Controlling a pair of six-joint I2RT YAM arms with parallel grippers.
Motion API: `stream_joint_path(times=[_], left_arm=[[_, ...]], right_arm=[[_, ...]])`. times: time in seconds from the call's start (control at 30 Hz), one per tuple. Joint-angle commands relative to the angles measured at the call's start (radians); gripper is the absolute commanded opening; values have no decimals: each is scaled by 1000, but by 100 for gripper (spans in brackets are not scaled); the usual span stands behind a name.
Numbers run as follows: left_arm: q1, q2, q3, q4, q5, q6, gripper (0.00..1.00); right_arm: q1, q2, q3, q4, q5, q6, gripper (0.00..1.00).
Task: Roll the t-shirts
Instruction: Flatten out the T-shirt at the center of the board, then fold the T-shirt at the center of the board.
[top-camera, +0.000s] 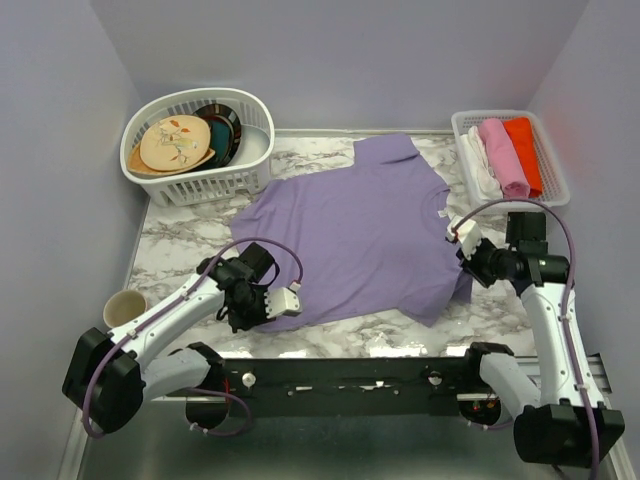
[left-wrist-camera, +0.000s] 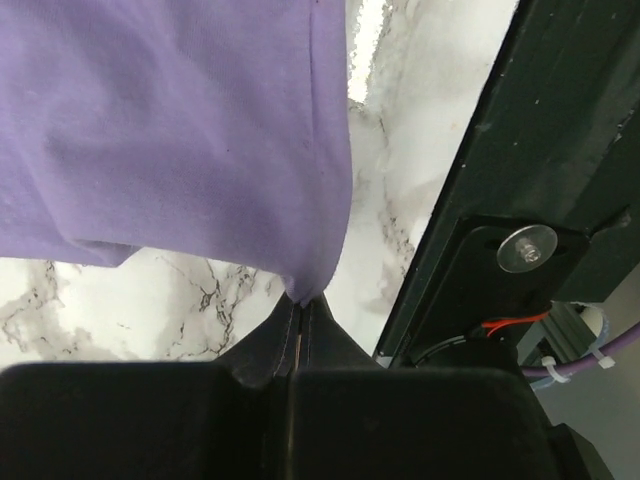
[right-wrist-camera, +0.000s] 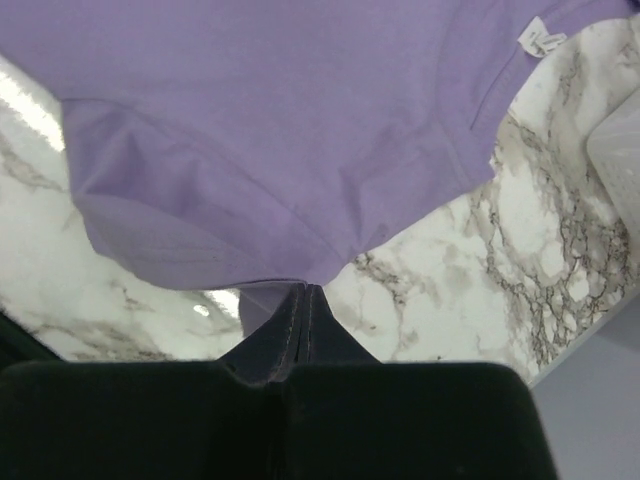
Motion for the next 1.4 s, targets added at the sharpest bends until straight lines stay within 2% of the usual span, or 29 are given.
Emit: stream_joint_path(times=[0.0, 0.43, 0.73, 0.9, 1.37], left_arm=[[10, -4, -10, 59, -57, -24, 0], [145, -9, 15, 65, -88, 10, 0], [274, 201, 194, -11, 55, -35, 0], [348, 312, 258, -29, 80, -68, 0], [375, 388, 397, -105, 78, -30, 0]], right_arm=[[-5, 82, 33, 204, 60, 67, 0], [-4, 387, 285, 271, -35, 107, 0], [-4, 506, 343, 262, -72, 61, 0], [-5, 547, 358, 253, -86, 28, 0], [-5, 645, 403, 281, -106, 18, 0]])
